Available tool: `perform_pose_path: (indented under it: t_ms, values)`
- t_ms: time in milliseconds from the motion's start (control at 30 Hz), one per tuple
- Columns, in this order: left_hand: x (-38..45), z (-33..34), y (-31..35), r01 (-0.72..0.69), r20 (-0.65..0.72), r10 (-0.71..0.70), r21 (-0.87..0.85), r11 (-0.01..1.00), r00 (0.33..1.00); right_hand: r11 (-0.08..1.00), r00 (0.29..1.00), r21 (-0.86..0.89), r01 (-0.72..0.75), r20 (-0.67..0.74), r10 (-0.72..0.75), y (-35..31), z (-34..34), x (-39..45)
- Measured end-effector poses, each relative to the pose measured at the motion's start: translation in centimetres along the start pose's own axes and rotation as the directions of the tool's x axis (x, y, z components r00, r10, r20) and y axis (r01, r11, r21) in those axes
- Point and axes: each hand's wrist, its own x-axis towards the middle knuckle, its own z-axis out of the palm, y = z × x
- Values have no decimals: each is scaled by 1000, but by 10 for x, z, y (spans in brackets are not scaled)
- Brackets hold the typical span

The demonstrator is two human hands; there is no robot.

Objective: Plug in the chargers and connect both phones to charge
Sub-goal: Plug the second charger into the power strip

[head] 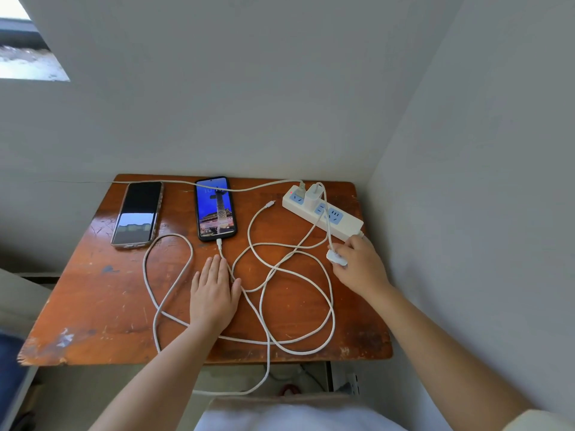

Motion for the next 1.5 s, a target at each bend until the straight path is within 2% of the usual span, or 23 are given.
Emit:
perform_pose_path:
  t_ms: [100,233,433,533,633,833,1067,1500]
  values:
    - [0,3,8,-43,-23,43,-36,998,999,999,999,44,-30,-39,31,-2,0,-2]
    - [5,6,18,-102,-14,102,-37,994,995,999,992,-41,-26,-124,20,-1,-3,-7]
    - [4,13,21,-109,13,109,-30,994,994,994,965,53,-93,-240,103,7,-24,15]
    - [5,13,20,-110,0,110,-14,994,994,988,937,-6,-153,-319,143,3,-35,43]
    - [4,13,20,-106,-3,106,-9,994,994,984,939,-58,-167,-314,141,-3,-35,64]
    - [4,10,20,-100,6,100,-15,995,995,967,932,-38,-254,-277,234,-3,-33,91]
    - [6,10,20,-92,16,92,-4,996,996,958,932,-95,-271,-273,237,-3,-31,107]
    - [6,11,20,-98,3,98,-22,995,995,973,950,-132,-190,-274,148,-4,-18,94]
